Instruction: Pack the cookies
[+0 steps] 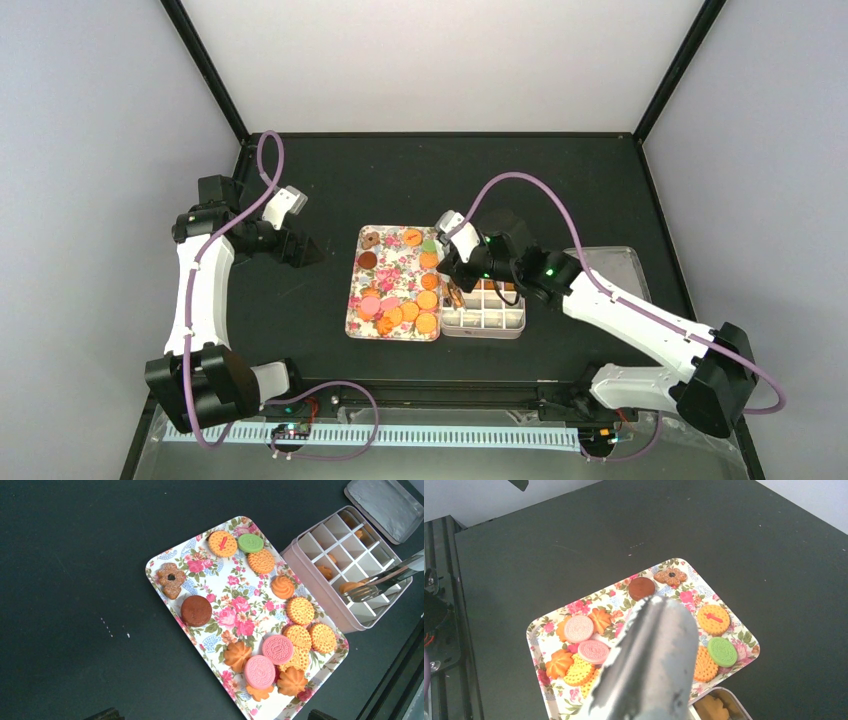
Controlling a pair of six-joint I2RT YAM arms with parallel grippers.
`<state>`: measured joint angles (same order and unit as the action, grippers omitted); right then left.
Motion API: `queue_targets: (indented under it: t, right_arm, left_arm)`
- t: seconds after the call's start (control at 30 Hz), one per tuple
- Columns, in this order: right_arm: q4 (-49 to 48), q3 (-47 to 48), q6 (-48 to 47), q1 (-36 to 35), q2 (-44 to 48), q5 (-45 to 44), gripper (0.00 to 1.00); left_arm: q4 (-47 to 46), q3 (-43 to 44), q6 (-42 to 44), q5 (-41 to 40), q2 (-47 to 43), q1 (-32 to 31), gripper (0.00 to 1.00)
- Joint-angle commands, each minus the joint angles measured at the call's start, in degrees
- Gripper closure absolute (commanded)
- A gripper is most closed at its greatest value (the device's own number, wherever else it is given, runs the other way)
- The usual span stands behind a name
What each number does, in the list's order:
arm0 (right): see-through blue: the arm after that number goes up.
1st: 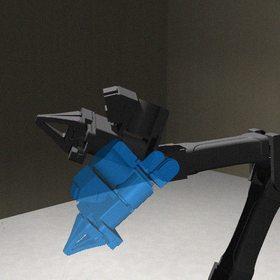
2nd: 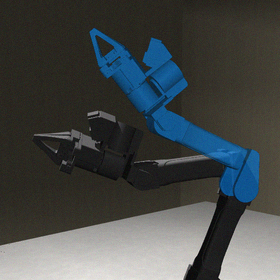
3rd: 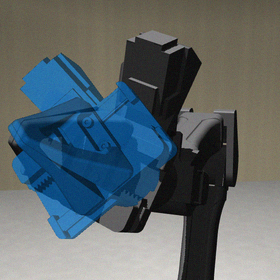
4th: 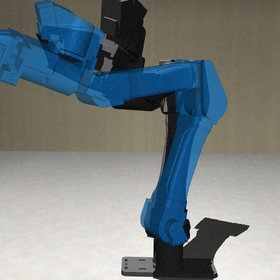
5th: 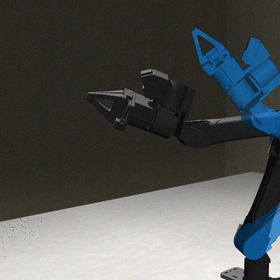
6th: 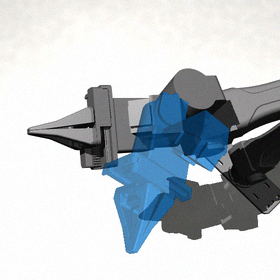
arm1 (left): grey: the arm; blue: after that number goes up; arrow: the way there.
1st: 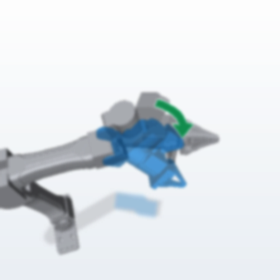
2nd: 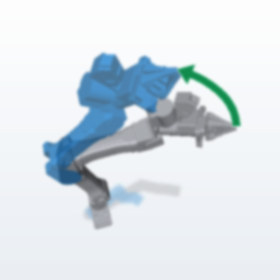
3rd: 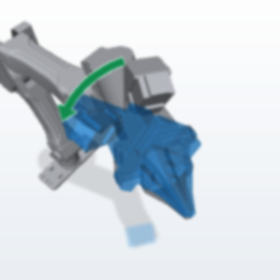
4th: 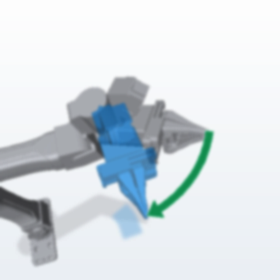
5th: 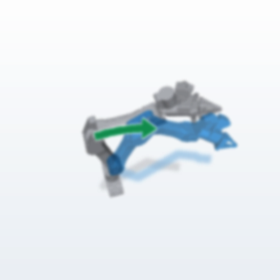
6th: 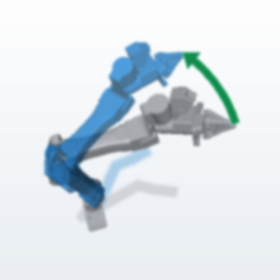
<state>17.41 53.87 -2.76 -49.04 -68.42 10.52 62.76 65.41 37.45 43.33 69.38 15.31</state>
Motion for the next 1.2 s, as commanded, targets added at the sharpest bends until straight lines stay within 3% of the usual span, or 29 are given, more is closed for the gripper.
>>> queue_targets:
  t: [0.0,0.33,0.8,1.17]
  right_arm:
    - [-2.40,1.32,-0.84,0.12,0.42,-0.16,0.88]
    - [-2.14,2.19,-1.47,0.12,2.70,-2.60,0.78]
    - [-3.30,6.90,-1.95,-0.01,2.10,-1.46,0.78]
    - [-8.82,15.42,-1.70,-9.55,-14.09,2.69,0.75]
  left_arm:
    - [0.96,1.57,1.13,1.03,-0.96,0.27,0.01]
    - [1.04,1.82,0.95,1.32,-1.16,0.25,0.01]
    - [1.14,1.93,0.83,0.95,-0.93,0.29,0.01]
    - [1.48,1.74,0.67,-1.37,-1.29,0.25,0.01]
